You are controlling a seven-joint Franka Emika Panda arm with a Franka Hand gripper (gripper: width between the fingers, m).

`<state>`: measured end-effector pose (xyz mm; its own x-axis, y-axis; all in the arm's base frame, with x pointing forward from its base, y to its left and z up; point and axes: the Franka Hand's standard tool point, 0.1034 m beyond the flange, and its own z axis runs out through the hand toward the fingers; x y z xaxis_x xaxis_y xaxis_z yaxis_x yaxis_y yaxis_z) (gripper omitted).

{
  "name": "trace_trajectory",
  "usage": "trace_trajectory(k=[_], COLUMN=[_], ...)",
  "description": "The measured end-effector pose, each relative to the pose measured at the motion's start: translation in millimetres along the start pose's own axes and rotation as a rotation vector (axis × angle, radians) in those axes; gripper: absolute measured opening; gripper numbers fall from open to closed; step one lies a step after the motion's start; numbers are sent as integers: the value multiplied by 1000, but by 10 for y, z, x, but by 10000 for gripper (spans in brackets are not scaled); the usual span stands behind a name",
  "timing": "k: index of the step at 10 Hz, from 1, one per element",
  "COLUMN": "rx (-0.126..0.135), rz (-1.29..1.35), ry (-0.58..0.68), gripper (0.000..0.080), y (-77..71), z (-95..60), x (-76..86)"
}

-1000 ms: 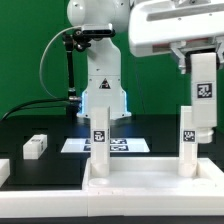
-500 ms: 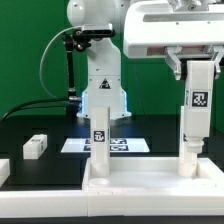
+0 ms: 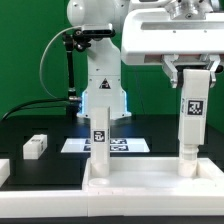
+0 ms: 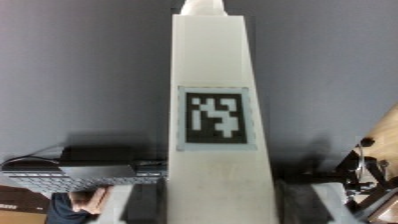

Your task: Assemble desk

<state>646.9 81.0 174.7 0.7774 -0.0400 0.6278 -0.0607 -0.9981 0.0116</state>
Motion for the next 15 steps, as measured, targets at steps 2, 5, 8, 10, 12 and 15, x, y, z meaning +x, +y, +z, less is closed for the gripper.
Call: trace_trajectory(k=[2,5,8,10,12,15], rx=[-5,18,11,9,10,9], rz=[5,26,17,13,7,5], ry=[-13,-19,-45,-50,-50,-59], gripper=[287,287,287,287,287,287], y=[-8,-226,-223,-231,-278,-327], z=[54,34,103,134,175,235], x=[-75,-162,-352,-379,-365,-437])
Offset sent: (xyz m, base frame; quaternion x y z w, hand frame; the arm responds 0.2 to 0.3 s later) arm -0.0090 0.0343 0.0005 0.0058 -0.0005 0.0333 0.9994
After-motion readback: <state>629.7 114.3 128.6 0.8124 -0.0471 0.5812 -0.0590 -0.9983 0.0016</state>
